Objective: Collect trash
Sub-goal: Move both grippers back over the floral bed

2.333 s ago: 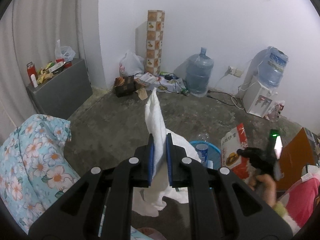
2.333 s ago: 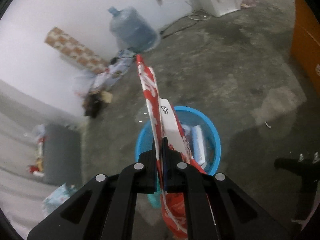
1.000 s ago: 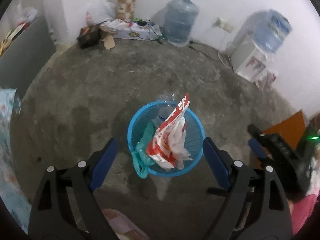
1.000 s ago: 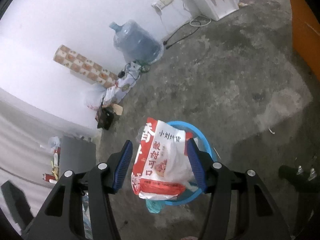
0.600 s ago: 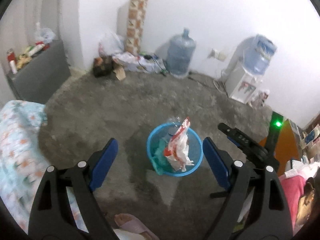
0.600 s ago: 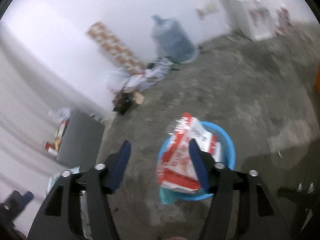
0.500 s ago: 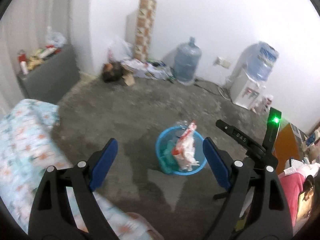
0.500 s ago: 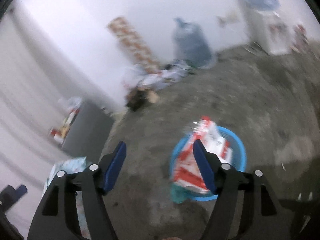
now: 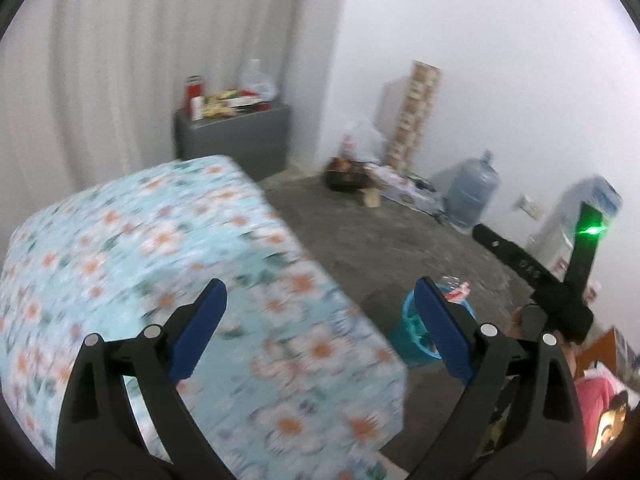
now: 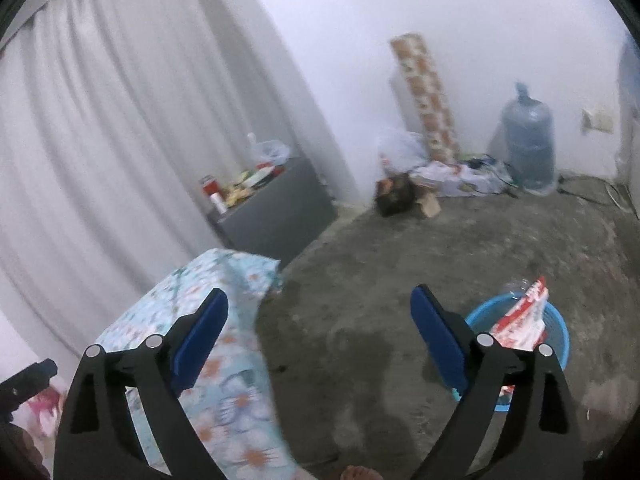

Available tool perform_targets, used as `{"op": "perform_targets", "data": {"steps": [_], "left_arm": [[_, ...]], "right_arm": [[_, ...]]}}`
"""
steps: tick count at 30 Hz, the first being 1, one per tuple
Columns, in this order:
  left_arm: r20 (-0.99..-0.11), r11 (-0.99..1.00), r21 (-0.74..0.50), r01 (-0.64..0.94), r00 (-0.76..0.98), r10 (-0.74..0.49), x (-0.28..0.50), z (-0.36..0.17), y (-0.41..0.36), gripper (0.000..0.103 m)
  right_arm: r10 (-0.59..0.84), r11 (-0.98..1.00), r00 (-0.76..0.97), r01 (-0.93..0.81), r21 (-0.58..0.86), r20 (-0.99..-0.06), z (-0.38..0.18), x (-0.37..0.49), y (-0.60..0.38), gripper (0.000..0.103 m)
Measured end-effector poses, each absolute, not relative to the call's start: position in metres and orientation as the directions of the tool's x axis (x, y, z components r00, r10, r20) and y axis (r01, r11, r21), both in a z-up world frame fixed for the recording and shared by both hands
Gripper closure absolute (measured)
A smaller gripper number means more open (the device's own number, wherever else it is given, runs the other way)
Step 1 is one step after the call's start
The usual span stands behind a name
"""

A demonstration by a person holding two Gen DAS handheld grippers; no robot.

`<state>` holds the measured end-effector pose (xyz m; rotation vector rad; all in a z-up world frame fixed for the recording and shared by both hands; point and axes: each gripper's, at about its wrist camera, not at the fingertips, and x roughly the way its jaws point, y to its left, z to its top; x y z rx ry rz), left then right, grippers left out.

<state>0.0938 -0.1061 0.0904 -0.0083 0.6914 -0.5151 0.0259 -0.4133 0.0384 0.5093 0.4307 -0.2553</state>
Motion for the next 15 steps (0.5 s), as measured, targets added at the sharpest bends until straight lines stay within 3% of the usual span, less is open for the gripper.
{"op": "perform_targets", "data": {"steps": [7,15], "left_arm": [[-0.587,0.936,-0.180,0.303,0.731,-0.349,0.076,0.091,-0.041,0.011],[-0.561,0.947,-0.183,0.265,0.763,-0.322,0.064,0.091,-0.011,0.011]], "right_arm": [[-0.041,0.902,0.890,0.228,0.366,-0.455,0.061,0.036,-0.356,0.010],[-0.003,0.929,0.893,0.168,0.328,-0.450,0.075,0.035,-0.322,0.009]]}}
